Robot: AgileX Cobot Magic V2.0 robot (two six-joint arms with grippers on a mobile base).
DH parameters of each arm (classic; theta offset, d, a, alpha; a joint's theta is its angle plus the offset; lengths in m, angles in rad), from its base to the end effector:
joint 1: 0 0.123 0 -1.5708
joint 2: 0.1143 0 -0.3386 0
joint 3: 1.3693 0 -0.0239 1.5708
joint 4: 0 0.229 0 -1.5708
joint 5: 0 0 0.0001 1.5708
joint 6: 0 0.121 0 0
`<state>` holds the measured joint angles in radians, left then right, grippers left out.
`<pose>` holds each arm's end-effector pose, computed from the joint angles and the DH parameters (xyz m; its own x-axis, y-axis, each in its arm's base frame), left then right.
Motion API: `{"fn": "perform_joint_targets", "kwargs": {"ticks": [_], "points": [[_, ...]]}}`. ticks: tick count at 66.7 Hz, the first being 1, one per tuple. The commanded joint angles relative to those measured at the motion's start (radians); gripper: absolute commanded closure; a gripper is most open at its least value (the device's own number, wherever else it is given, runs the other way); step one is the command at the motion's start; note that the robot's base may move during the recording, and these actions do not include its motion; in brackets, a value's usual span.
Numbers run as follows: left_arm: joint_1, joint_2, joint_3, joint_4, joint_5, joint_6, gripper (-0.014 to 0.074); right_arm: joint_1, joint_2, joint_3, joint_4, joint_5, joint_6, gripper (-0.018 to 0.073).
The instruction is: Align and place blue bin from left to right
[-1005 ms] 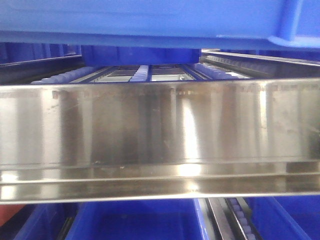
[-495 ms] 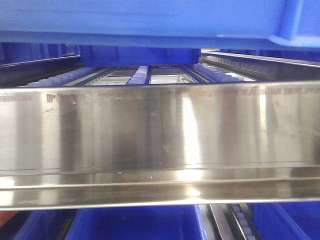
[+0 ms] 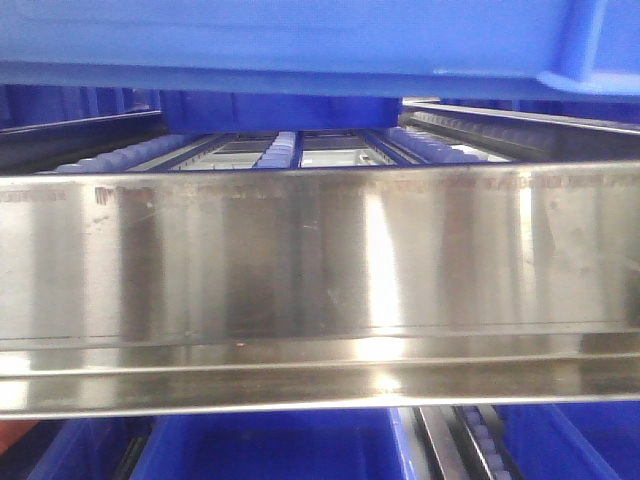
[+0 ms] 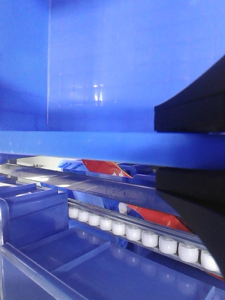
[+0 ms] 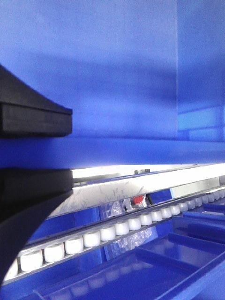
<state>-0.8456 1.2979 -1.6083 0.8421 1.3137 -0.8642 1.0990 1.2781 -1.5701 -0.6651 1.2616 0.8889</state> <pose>0.2026 -0.0969 0.5081 -0.4969 -0.0173 -0.8676 -0.1096 0.9930 0.0430 0.1595 0.1561 0.4925 -0.5862 -0.0652 -0.8075 -0.2252 0.9706 0.0851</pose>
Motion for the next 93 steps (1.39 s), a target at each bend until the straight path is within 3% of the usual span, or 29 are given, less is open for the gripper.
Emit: {"fn": "perform_joint_targets", "kwargs": {"ticks": [1,23,35,42,52,63,74,87,93], "points": [[-0.016,0.001,-0.011,0.042,-0.093,-0.017,0.0707,0.018,-0.004,-0.01,0.011,-0.327,-0.003,0.0725],[-0.014,0.001,-0.011,0.038,-0.122,-0.017,0.0707,0.018,0.009,-0.012,0.002,-0.327,-0.003,0.0725],[-0.005,0.005,-0.022,0.027,-0.182,-0.017,0.0707,-0.056,0.07,-0.055,0.031,-0.321,-0.003,0.0724],[0.062,0.026,-0.058,-0.066,-0.221,0.023,0.0707,-0.112,0.117,-0.111,0.093,-0.361,-0.026,0.0724],[0.207,0.078,-0.103,-0.241,-0.296,0.128,0.0707,-0.147,0.185,-0.182,0.1,-0.38,-0.036,0.0724],[0.331,0.124,-0.113,-0.326,-0.371,0.17,0.0707,-0.21,0.258,-0.205,0.133,-0.452,-0.036,0.0724],[0.436,0.183,-0.111,-0.461,-0.39,0.236,0.0707,-0.258,0.314,-0.205,0.182,-0.479,-0.069,0.0724],[0.484,0.236,-0.109,-0.573,-0.387,0.286,0.0707,-0.283,0.356,-0.205,0.167,-0.475,-0.071,0.0724],[0.484,0.246,-0.109,-0.578,-0.405,0.288,0.0707,-0.29,0.36,-0.205,0.167,-0.473,-0.071,0.0724]]}}
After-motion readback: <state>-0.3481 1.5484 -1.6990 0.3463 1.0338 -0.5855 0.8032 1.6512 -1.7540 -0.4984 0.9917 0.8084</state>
